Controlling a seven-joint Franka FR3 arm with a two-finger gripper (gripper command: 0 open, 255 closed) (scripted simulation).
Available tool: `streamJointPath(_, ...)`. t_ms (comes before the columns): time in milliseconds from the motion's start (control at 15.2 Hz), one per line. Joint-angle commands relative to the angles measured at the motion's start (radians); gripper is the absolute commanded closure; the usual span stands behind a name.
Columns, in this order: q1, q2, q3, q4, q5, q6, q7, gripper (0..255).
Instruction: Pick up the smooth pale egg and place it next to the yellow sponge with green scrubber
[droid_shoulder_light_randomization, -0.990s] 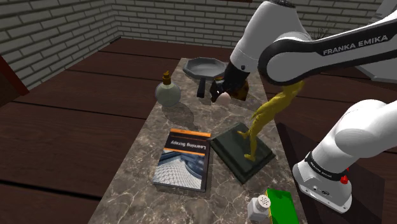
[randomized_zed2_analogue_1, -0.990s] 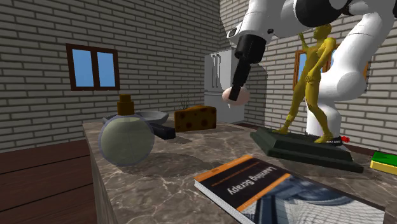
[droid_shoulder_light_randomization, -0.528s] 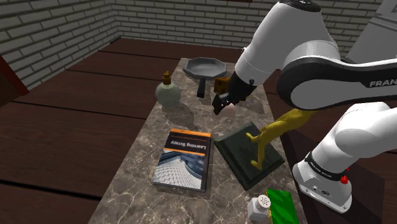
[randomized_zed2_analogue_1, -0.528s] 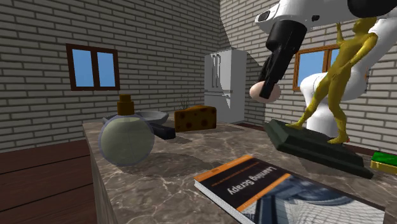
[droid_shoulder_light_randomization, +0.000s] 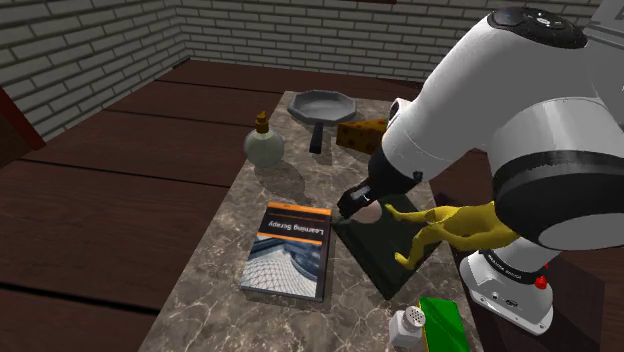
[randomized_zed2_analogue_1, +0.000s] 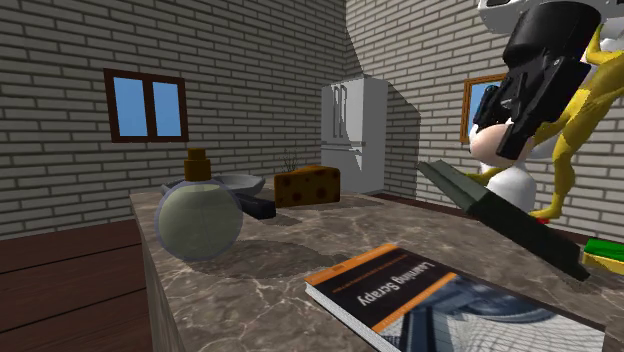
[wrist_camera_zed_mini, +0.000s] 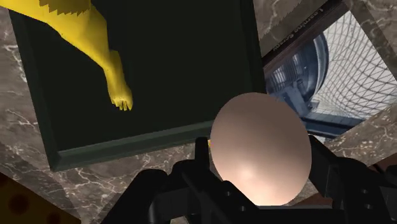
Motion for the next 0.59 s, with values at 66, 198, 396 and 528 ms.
streamJointPath(66,0.025,-0.005,0.079,0.005,0.019,-0.038,0.08,255)
streamJointPath(198,0.036,-0.007,0.118,0.036,0.03,-0.063,0.129,255)
streamJointPath(396,0.041,-0.006,0.18,0.092,0.044,-0.098,0.202,255)
streamJointPath(528,0.038,-0.002,0.223,0.134,0.052,-0.12,0.249,255)
